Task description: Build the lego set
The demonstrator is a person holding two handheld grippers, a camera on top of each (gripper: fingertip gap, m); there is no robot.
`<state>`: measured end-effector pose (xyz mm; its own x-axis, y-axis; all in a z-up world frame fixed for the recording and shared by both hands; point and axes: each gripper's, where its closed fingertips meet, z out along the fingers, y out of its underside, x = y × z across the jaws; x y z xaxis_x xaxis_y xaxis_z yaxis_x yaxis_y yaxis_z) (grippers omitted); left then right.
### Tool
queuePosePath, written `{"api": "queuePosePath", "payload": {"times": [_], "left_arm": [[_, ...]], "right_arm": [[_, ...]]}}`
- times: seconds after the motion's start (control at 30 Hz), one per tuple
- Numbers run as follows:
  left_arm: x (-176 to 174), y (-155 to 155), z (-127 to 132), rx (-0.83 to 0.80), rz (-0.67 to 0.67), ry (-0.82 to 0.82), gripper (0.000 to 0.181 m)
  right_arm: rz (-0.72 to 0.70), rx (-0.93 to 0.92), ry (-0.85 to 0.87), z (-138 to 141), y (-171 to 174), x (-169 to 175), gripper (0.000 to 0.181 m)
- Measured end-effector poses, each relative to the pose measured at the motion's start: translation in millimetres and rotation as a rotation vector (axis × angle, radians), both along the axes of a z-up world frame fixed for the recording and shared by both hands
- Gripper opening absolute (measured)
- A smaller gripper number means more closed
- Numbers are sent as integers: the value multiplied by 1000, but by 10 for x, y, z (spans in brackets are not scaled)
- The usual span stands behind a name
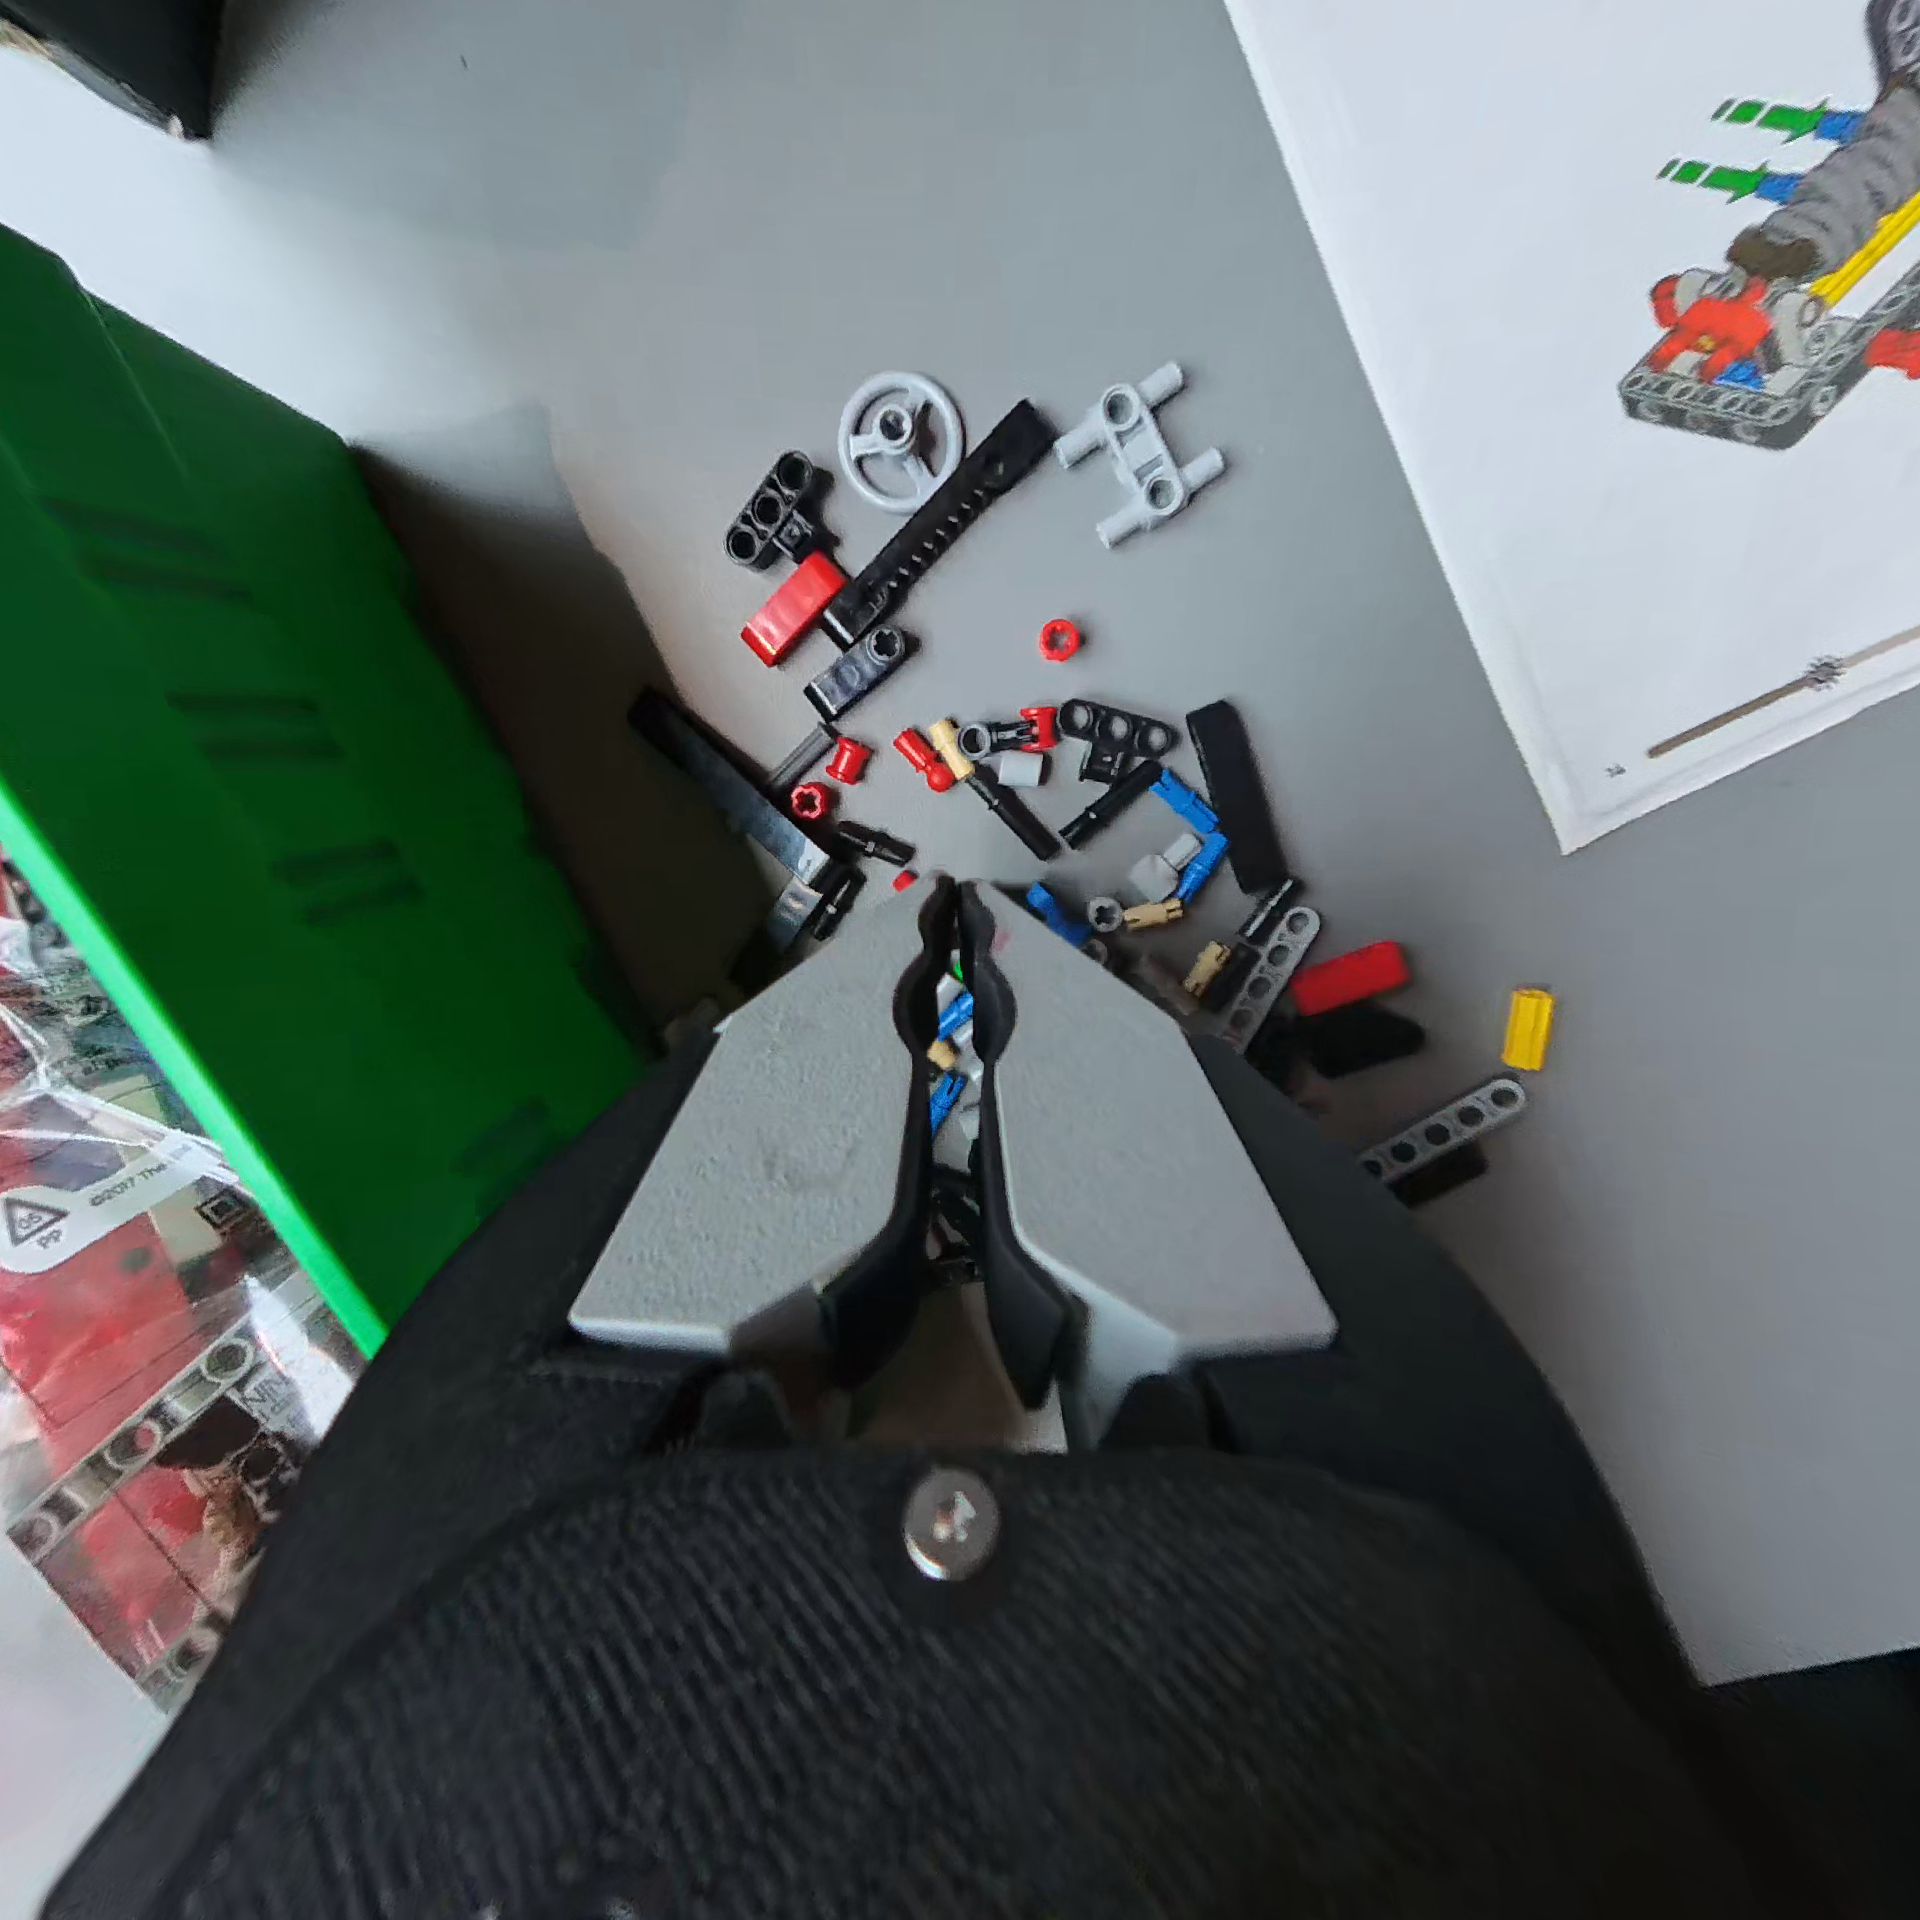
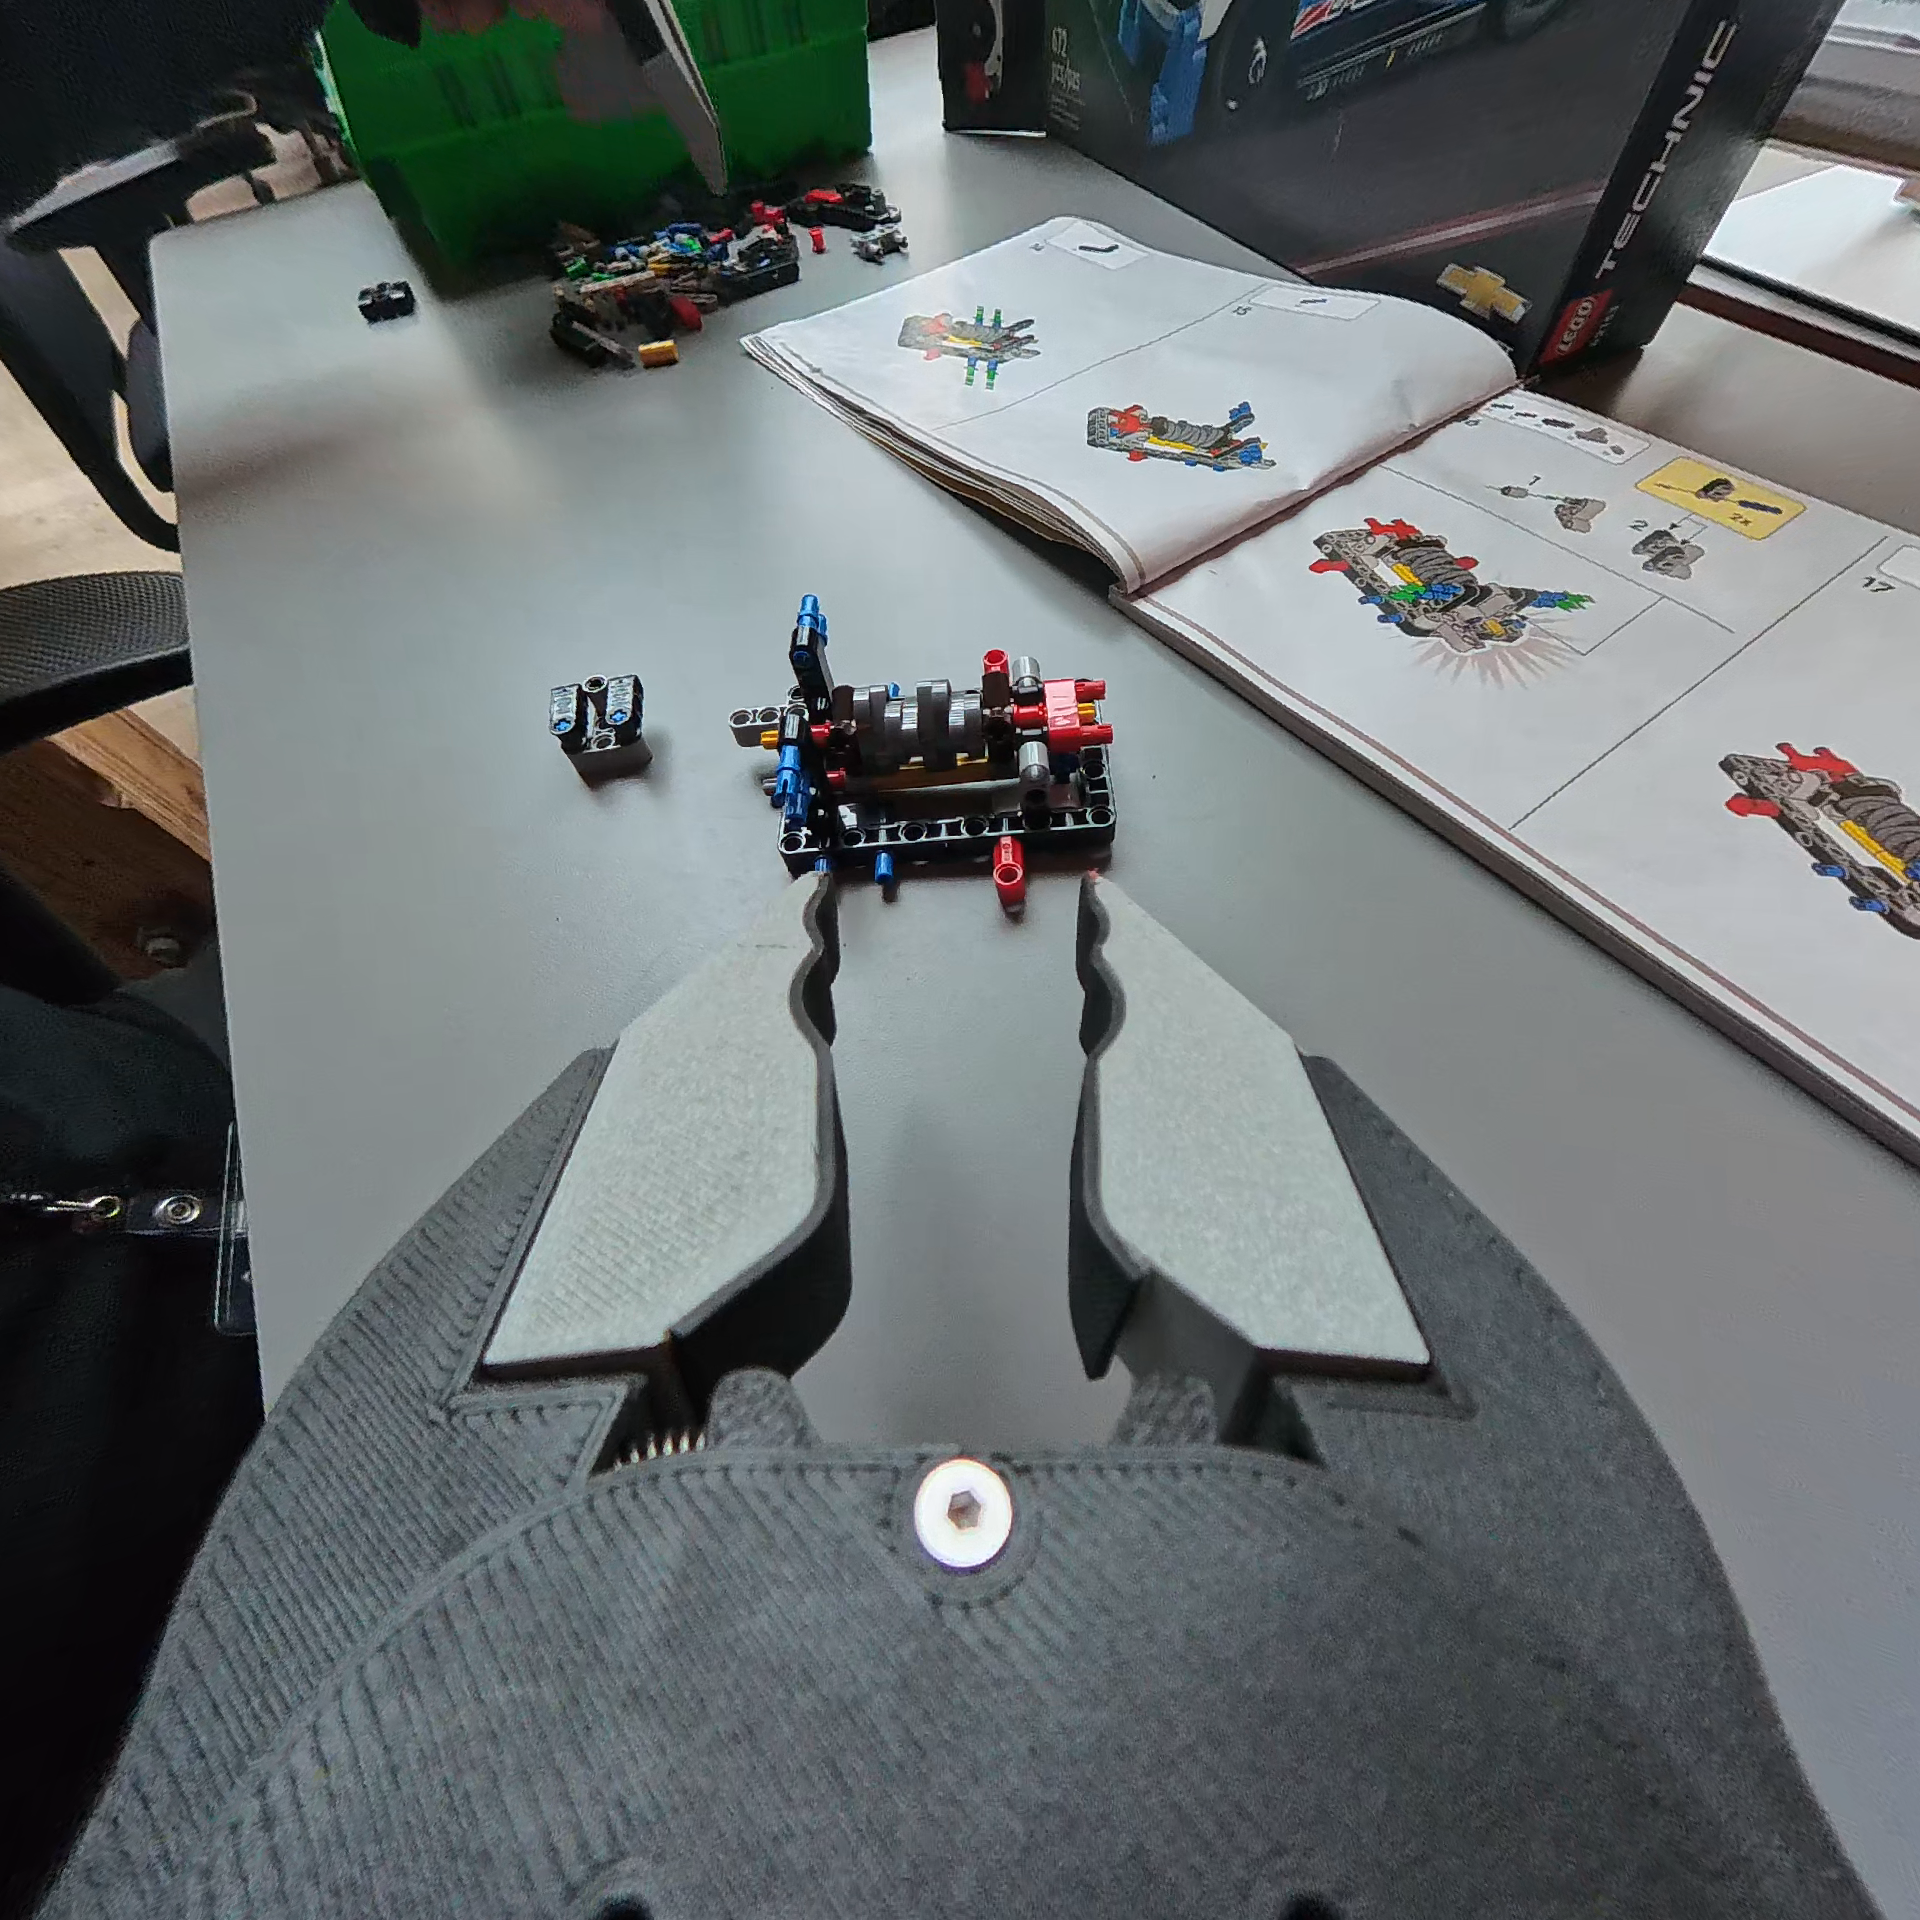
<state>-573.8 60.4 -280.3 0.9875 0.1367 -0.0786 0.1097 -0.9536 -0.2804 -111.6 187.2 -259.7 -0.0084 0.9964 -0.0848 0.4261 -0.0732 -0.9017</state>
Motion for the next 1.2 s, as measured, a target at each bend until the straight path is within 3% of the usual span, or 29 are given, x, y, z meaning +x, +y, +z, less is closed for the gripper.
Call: {"api": "queuePosePath", "payload": {"times": [0.23,1.2], "left_arm": [[-28,-70,-160,-33,95,-55,7],[-76,-88,-222,-53,122,-28,2]], "right_arm": [[-4,3,3,6,2,4,43],[6,-4,9,14,-17,5,41]]}}
